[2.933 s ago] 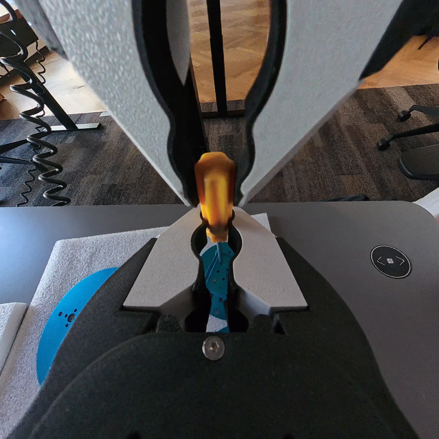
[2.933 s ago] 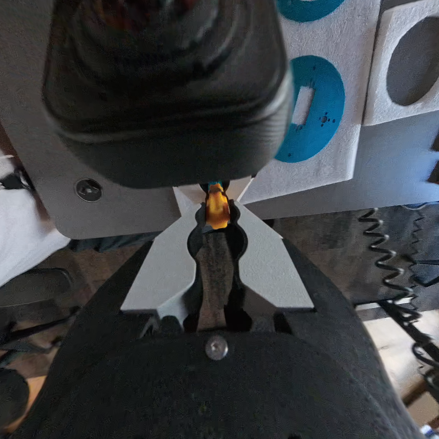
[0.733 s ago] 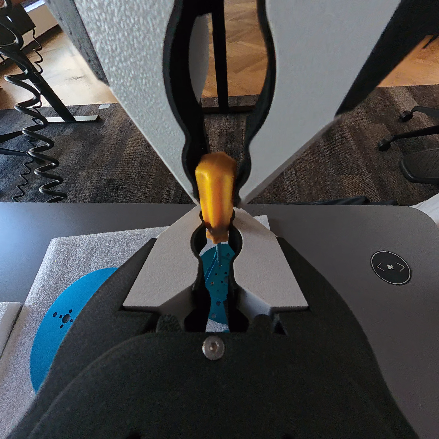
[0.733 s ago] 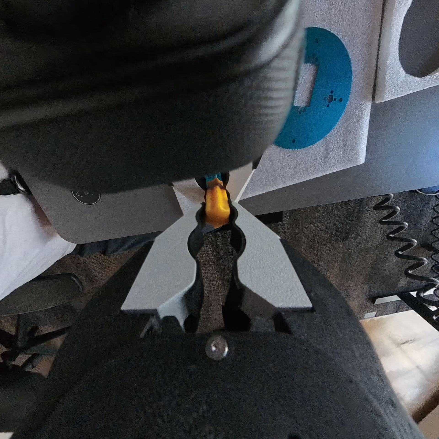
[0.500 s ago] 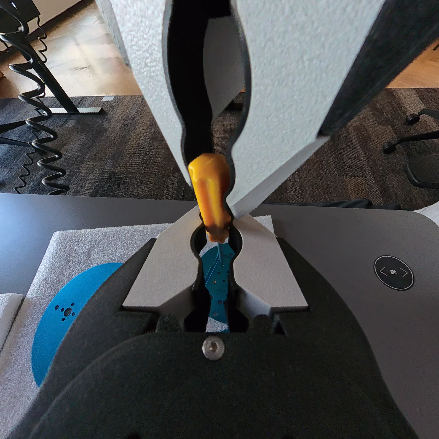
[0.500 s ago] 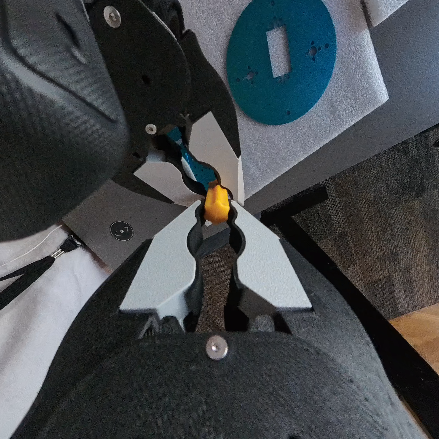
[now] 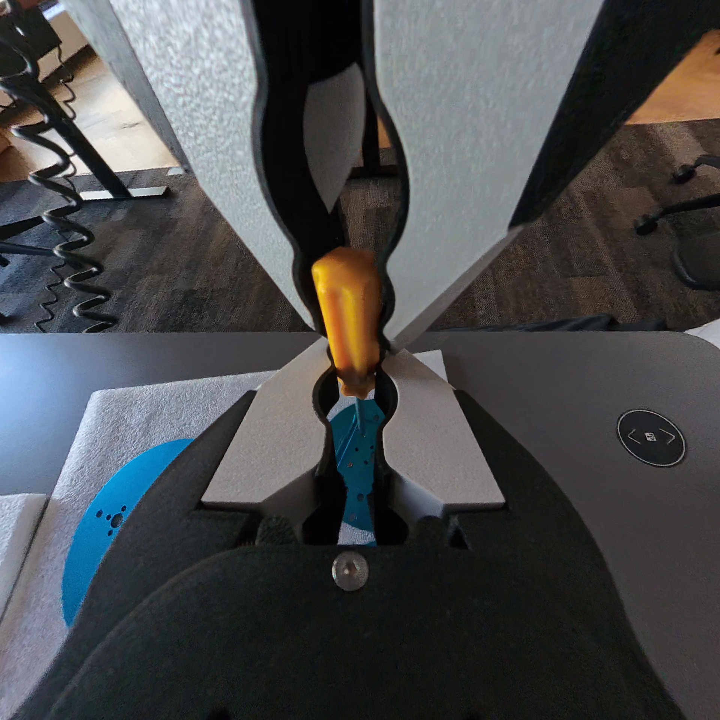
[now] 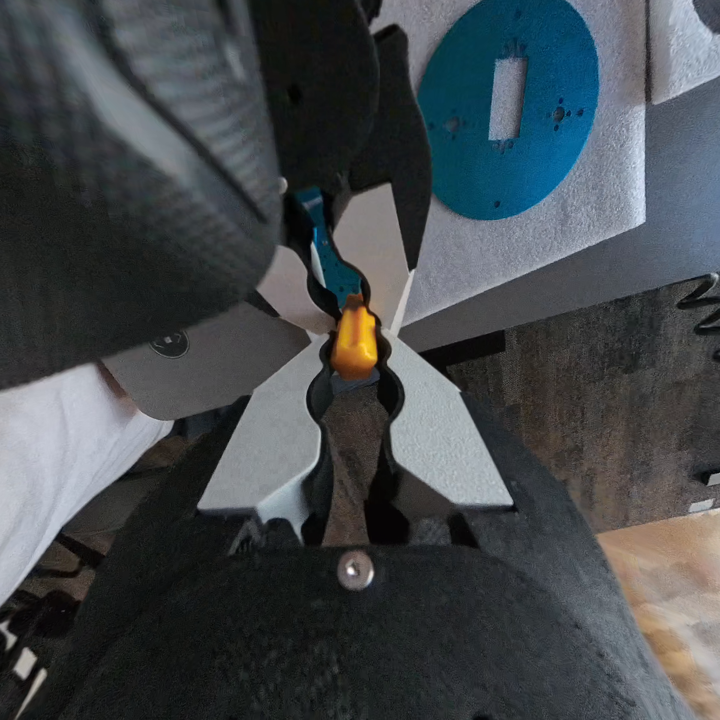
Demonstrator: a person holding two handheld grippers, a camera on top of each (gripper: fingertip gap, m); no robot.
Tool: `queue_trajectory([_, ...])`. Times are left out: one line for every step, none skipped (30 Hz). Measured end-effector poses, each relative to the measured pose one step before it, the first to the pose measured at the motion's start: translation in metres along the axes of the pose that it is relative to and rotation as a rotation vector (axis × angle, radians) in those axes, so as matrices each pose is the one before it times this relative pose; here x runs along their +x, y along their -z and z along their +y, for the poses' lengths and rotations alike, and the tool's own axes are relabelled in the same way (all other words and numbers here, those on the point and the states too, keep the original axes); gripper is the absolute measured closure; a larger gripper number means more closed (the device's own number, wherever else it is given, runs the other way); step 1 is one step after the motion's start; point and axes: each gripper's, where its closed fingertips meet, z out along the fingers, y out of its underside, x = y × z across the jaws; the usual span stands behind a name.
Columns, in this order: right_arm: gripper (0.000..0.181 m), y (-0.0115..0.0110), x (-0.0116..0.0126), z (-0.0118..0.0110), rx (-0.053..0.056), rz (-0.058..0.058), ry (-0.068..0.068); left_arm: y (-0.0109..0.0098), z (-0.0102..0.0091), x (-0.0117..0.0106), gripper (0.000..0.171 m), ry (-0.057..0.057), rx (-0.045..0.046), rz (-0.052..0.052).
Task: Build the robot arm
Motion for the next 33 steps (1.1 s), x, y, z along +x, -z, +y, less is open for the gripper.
queue_trajectory([0.163,0.00012,0.00019,0.00115,0.0062,-0.0075,-0.0505,-0.00073,0.00008,-0.00012,0.161,0.0075,-0.00893,0.0021])
queue_trajectory([0.163,0.00004,-0.00019,0.00094,0.0029,-0.0001,-0.0166,-0.00052,-0.00049,0.00042,0.161,-0.0029,0.00166,0.0023])
queue_trajectory([0.162,0.00003,-0.0005,0.00101,0.0015,0.0029,0.0183,-0.00039,-0.00052,0.00087,0.161,-0.0076,0.00634,0.0035])
queue_trajectory([0.162,0.00003,0.0,-0.00022,0.0058,0.0046,0.0448,-0.00005,-0.00014,0.00024,0.162,-0.0054,0.00151,0.0006])
queue_trajectory([0.161,0.00002,0.00067,-0.00125,0.0144,0.0057,0.052,0.00019,0.00025,-0.00064,0.161,0.0,-0.00306,-0.0013])
queue_trajectory([0.156,0.0004,-0.00036,-0.00186,0.0208,-0.0039,0.0386,0.00033,0.00007,-0.0004,0.162,0.005,0.00014,0.0023])
queue_trajectory([0.15,0.00161,-0.00066,-0.00287,0.0234,-0.0131,0.0155,0.00022,0.00003,-0.00044,0.162,0.0045,0.00432,0.0019])
queue_trajectory([0.145,0.00287,-0.00113,-0.00512,0.0374,-0.0192,0.0072,0.00035,-0.00013,-0.00006,0.161,0.0037,0.005,0.0028])
queue_trajectory([0.144,0.00327,-0.00104,-0.00591,0.0471,-0.0204,0.0119,0.00033,0.00014,-0.00028,0.162,0.0009,0.00159,-0.0013])
queue_trajectory([0.145,0.00243,0.00024,-0.00447,0.0429,-0.0115,0.0187,0.00019,0.00007,-0.00031,0.162,0.0026,0.00069,-0.0011])
queue_trajectory([0.147,0.00051,0.00295,-0.00004,0.019,0.0072,0.0255,0.00016,-0.00007,-0.00013,0.162,0.0021,0.00274,-0.0006])
queue_trajectory([0.159,-0.00101,0.00272,0.00435,-0.0037,0.0096,0.0274,0.00005,-0.00014,-0.00003,0.162,0.0014,0.00279,-0.0001])
queue_trajectory([0.162,-0.00245,-0.0015,0.00496,-0.0051,-0.0157,0.0316,0.0002,0.00011,-0.00036,0.162,0.0027,0.00155,-0.0003])
queue_trajectory([0.163,-0.00217,0.00087,0.0018,0.0085,0.0025,0.0227,0.00015,0.00009,-0.00047,0.162,0.0025,0.00042,-0.0006])
queue_trajectory([0.163,-0.00072,0.00099,-0.00267,0.032,0.0107,0.0106,0.00092,0.00031,-0.00034,0.161,0.0023,0.00127,0.0027])
queue_trajectory([0.163,-0.00055,-0.00051,-0.00214,0.0305,0.0023,0.0028,0.00091,0.00019,0.00072,0.161,0.0,0.00502,0.0077])
queue_trajectory([0.164,-0.00035,-0.0005,-0.00115,0.0256,0.0014,0.0023,0.00035,-0.00001,0.00034,0.161,-0.0037,0.00541,-0.0005])
queue_trajectory([0.164,-0.00028,-0.00062,-0.00066,0.0284,-0.0005,0.0035,-0.00012,-0.00005,0.00023,0.161,-0.0029,0.00136,-0.0022])
queue_trajectory([0.163,0.00008,-0.00045,-0.00162,0.0367,-0.0047,-0.0024,-0.00054,-0.00021,0.00004,0.161,-0.002,-0.00207,-0.0024])
queue_trajectory([0.16,0.00044,-0.0015,-0.00441,0.0489,-0.0164,-0.0165,-0.00113,-0.00035,-0.00001,0.162,-0.0006,-0.00307,-0.0001])
queue_trajectory([0.163,-0.00016,0.00112,-0.00136,0.0304,-0.0043,-0.0254,-0.0007,-0.00019,-0.00002,0.161,-0.0024,-0.00261,0.0006])
queue_trajectory([0.163,0.00021,0.00131,-0.00029,0.023,-0.0014,-0.0153,-0.0002,-0.00006,-0.00094,0.161,0.0054,-0.00144,-0.0021])
queue_trajectory([0.163,0.00016,0.00137,0.00004,0.0202,0.0097,-0.006,-0.0003,-0.00011,-0.00031,0.162,0.0119,0.00108,0.0023])
queue_trajectory([0.163,0.00007,0.00044,-0.00007,0.0166,0.0132,-0.0126,0.00006,-0.00017,0.00014,0.161,0.004,0.00321,0.0013])
queue_trajectory([0.162,-0.00009,0.00031,-0.00049,0.0155,0.0159,-0.02,0.00031,0.00011,-0.00011,0.161,0.0011,0.00143,-0.0015])
queue_trajectory([0.162,-0.00037,0.00093,-0.00113,0.0226,0.0239,-0.0228,0.00047,0.00036,-0.00068,0.161,0.0065,-0.0017,-0.0028])
queue_trajectory([0.163,-0.00054,0.00294,-0.00154,0.0288,0.0351,-0.0416,0.00027,0.00062,-0.00225,0.16,0.0143,-0.00422,-0.0101])
queue_trajectory([0.163,-0.00101,0.00437,-0.00178,0.0259,0.0445,-0.0698,-0.00032,0.00043,-0.00371,0.159,0.0165,-0.00287,-0.019])
queue_trajectory([0.163,-0.00161,0.00394,-0.0023,0.0305,0.0512,-0.0868,-0.0002,0.00057,-0.00321,0.158,0.0093,-0.0021,-0.0152])
queue_trajectory([0.163,-0.00153,0.0019,-0.00267,0.0405,0.0487,-0.0687,0.00091,0.00065,-0.00113,0.158,0.0047,-0.00189,0.0017])
queue_trajectory([0.163,-0.0011,-0.00026,-0.00225,0.0441,0.0388,-0.0257,0.00128,0.00062,0.00066,0.158,0.0064,0.00101,0.0121])
queue_trajectory([0.163,-0.00041,-0.00166,-0.00151,0.0408,0.0196,0.0069,0.00111,0.00032,0.00132,0.159,-0.0004,0.00647,0.0102])
queue_trajectory([0.163,0.00025,-0.00243,-0.00049,0.0275,-0.0073,0.0313,0.00062,-0.00003,0.00149,0.159,-0.0086,0.0088,0.0026])
